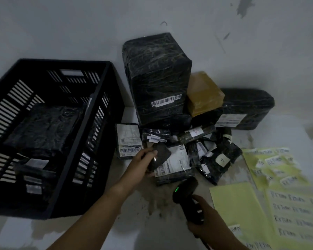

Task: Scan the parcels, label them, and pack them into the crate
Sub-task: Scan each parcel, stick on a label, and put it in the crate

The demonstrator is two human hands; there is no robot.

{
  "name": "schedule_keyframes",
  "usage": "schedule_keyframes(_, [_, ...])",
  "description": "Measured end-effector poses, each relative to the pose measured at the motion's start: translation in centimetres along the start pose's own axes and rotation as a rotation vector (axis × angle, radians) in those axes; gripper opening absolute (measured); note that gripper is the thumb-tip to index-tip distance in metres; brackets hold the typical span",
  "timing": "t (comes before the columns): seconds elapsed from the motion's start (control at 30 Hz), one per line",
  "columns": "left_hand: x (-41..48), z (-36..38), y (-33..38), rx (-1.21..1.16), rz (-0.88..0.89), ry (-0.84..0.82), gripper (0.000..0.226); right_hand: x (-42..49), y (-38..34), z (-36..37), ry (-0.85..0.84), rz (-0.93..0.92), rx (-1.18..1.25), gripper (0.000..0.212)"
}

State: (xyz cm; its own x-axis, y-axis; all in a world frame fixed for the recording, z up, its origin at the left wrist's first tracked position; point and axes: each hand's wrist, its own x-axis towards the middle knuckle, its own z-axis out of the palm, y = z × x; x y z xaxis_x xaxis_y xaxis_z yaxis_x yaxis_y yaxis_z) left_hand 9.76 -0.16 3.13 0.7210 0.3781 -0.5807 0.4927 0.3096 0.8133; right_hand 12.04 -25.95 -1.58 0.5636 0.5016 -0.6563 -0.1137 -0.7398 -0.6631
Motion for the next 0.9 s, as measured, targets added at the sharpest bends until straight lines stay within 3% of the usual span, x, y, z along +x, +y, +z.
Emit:
schedule_keyframes(0.1, [-2.4,1.0,0.4,-0.111,-0.047,0.035,0.037,-2.6,-0.8,-2.8,0.089,-0.032,0.203,0.054])
schedule_keyframes(0.3, [-5.2,3.1,-0.6,-0.265,-0.118,0.112,0.082,-6.9,-1.6,-7.6,0.081,-0.083,0.346,0.037])
schedule_keyframes(0.4, [-6.8,4.8,-0.7,-0.401,-0.154,0.062,0.076,-8.7,-1.3,-9.2,0.059,-0.109,0.395,0.03])
schedule_keyframes(0.53, [-8.7,7.2,-1.6,-0.411,-0.122,0.041,0.062,-10.4,-0.4,-10.3,0.063,-0.135,0.404,0.018])
schedule_keyframes(0.63, [-9.8,9.5,-2.5,-0.382,-0.051,0.019,0.063,-10.8,-0.4,-10.4,0.084,-0.181,0.424,0.018])
schedule_keyframes(0.83, [-11.9,15.2,-4.7,-0.371,0.012,-0.051,0.063,-10.7,-1.3,-9.6,0.209,-0.214,0.687,0.019])
schedule_keyframes(0.9, [-12.6,16.0,-4.6,-0.347,0.059,-0.064,0.051,-10.7,-1.5,-9.7,0.251,-0.231,0.715,0.02])
